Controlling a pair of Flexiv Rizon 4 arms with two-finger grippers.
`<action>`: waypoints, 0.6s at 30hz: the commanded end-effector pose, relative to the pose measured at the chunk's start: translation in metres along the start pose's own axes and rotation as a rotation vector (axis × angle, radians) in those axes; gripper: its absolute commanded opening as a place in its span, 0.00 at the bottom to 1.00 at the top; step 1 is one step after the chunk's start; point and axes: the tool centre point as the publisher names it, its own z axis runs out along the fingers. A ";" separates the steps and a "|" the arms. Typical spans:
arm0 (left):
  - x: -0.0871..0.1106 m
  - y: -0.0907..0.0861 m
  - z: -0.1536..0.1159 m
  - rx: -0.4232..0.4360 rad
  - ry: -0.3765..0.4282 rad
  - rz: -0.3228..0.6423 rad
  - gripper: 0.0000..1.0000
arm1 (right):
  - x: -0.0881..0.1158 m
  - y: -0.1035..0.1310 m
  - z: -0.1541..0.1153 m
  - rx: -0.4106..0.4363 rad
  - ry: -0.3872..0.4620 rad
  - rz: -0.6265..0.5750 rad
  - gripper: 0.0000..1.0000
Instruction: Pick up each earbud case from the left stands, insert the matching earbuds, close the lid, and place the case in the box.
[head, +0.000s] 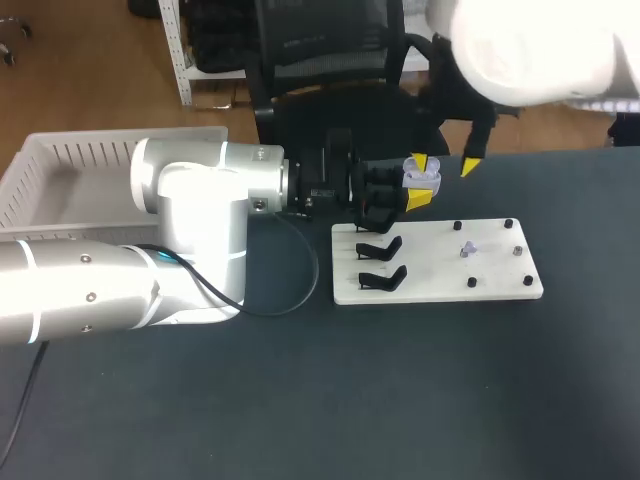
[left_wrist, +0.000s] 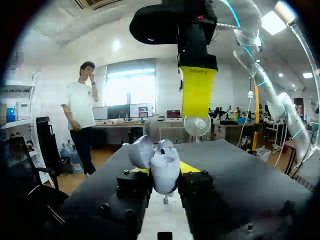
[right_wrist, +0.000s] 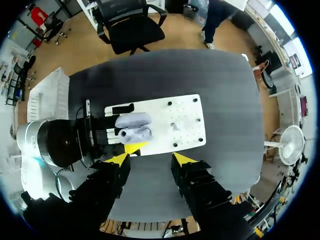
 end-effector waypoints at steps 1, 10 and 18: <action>0.001 -0.002 0.000 -0.008 -0.004 0.003 0.00 | 0.030 -0.018 -0.005 -0.067 -0.144 -0.025 1.00; 0.001 -0.002 0.000 -0.008 -0.004 0.003 0.00 | 0.045 -0.028 -0.011 -0.061 -0.224 -0.068 1.00; 0.001 -0.002 0.000 -0.008 -0.004 0.003 0.00 | 0.048 -0.031 -0.010 -0.036 -0.226 -0.041 1.00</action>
